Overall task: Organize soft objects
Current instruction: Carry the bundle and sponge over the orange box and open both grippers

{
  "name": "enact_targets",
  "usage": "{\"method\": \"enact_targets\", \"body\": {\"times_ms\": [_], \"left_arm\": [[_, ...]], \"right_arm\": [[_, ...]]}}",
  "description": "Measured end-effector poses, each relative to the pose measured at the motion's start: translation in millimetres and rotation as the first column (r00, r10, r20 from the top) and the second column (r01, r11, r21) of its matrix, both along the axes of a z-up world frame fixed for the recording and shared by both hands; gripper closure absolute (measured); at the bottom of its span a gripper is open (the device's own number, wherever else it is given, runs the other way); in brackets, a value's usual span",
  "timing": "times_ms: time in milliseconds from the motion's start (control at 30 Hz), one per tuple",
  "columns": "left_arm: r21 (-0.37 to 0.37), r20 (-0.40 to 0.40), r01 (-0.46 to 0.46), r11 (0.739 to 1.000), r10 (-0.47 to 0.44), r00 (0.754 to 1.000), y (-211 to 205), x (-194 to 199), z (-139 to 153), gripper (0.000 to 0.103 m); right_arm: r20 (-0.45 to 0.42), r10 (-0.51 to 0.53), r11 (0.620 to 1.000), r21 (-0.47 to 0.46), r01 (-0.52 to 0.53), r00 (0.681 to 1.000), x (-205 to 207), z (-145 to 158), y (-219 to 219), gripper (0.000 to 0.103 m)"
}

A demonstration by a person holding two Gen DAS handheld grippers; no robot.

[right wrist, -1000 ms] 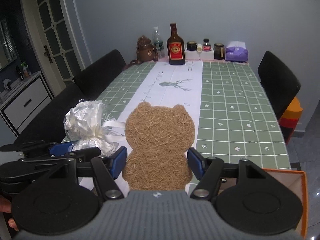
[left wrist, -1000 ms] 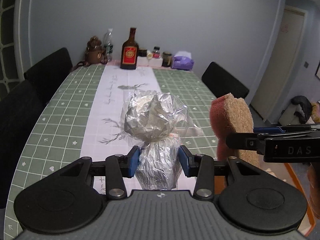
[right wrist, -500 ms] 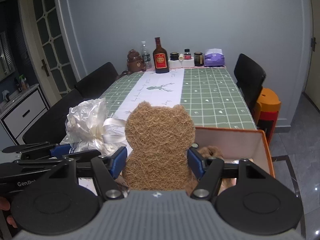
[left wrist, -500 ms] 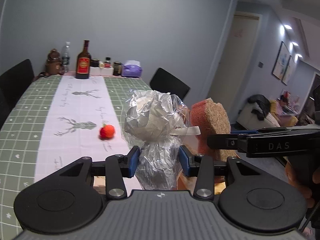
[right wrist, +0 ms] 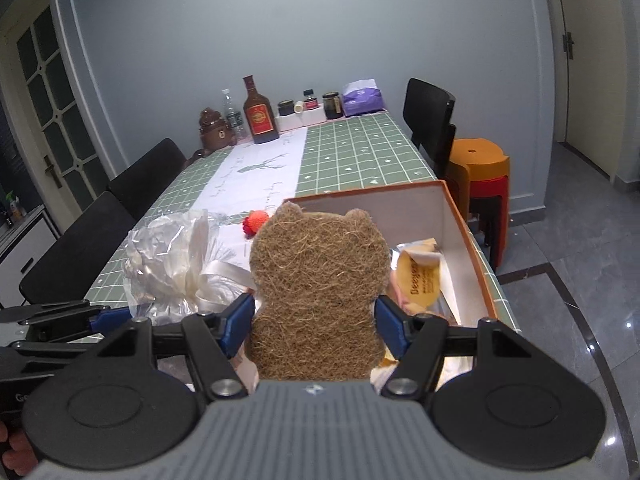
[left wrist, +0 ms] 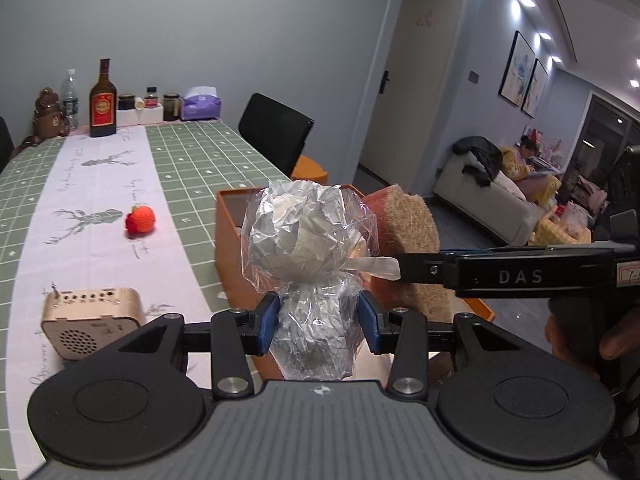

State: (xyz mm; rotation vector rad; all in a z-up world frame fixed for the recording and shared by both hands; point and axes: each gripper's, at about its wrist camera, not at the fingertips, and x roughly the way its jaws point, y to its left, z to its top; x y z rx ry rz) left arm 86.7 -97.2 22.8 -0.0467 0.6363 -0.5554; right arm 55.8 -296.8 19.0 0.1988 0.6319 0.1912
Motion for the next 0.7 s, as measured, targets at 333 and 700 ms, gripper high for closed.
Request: {"method": "enact_targets", "body": {"times_ms": [333, 700], "left_arm": [[0.034, -0.048, 0.052, 0.998, -0.051, 0.998, -29, 15, -20, 0.055], [0.164, -0.101, 0.112, 0.98, -0.096, 0.99, -61, 36, -42, 0.055]], "right_arm": [[-0.029, -0.059, 0.998, -0.024, 0.058, 0.998, 7, -25, -23, 0.038], [-0.117, -0.058, 0.99, -0.137, 0.042, 0.991, 38, -52, -28, 0.037]]}}
